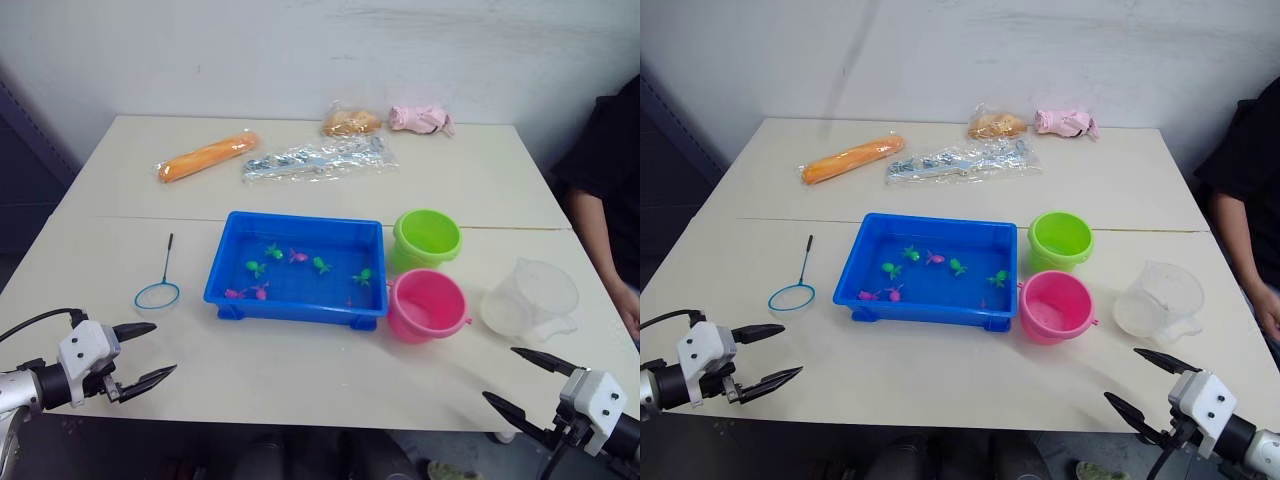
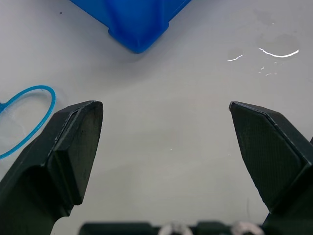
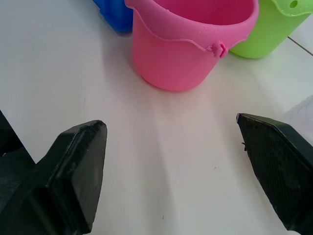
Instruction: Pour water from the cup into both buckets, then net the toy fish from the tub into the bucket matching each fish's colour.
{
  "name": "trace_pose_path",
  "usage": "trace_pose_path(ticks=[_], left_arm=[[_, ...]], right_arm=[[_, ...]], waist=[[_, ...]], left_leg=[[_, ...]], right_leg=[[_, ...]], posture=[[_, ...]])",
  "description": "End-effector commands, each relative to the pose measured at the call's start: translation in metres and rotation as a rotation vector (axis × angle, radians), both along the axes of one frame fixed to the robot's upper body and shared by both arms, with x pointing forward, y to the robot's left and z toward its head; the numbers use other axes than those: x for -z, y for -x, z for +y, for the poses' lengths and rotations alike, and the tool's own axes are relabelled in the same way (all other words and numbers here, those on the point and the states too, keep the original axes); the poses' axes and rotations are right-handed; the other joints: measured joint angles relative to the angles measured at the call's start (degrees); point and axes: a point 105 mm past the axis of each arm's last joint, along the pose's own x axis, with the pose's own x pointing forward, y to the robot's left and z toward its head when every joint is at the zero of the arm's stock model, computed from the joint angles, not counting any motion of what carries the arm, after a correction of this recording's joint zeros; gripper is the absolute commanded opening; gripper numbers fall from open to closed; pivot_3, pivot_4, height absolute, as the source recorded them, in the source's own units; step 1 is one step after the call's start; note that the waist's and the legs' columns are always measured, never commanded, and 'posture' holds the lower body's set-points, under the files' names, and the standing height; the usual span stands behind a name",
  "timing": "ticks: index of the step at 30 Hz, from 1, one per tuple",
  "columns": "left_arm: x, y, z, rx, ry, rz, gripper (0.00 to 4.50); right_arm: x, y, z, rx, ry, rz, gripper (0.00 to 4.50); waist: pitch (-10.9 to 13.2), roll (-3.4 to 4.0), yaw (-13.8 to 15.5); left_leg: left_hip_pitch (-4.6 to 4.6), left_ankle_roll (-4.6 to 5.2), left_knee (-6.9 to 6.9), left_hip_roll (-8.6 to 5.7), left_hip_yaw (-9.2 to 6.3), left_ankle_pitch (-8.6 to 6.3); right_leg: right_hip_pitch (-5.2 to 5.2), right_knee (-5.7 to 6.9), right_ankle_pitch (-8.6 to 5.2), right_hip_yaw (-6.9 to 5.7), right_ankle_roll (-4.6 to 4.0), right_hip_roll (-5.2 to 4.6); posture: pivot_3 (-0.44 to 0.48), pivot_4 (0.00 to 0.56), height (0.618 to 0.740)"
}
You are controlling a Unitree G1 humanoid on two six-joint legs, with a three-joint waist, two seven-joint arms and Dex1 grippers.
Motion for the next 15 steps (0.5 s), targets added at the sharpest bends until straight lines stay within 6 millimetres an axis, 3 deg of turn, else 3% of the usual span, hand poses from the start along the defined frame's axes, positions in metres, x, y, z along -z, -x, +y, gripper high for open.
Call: trace_pose_path(ticks=[1,10,15], left_arm=[[-0.006,0.002,-0.002,0.012,0.007,-0.016,4.46],[-0.023,0.010,0.008,-0.139,0.136,-0.080,4.46],[-0.018,0.038,0.040,-0.454,0.213,-0.160,4.46]], right_arm=[[-0.003,0.001,0.001,-0.009,0.002,-0.017,4.50],[-0.011,-0.011,0.023,-0.066,-0.102,0.030,4.50],[-0.040,-0.019,0.058,-0.222,-0.253,-0.109,4.50]], waist=[[0.0,0.00,0.0],[0.0,0.00,-0.3],[0.0,-0.01,-0.9]], left_leg=[[0.00,0.00,0.00,0.00,0.00,0.00],[0.00,-0.01,0.02,0.01,-0.01,0.01],[0.00,0.00,0.01,0.01,-0.01,0.00]], right_leg=[[0.00,0.00,0.00,0.00,0.00,0.00],[0.00,0.05,0.00,0.00,0.00,0.00],[0.00,0.01,0.00,0.00,0.00,0.01]], posture=[[0.000,0.150,0.740],[0.000,0.150,0.740],[0.000,0.150,0.740]])
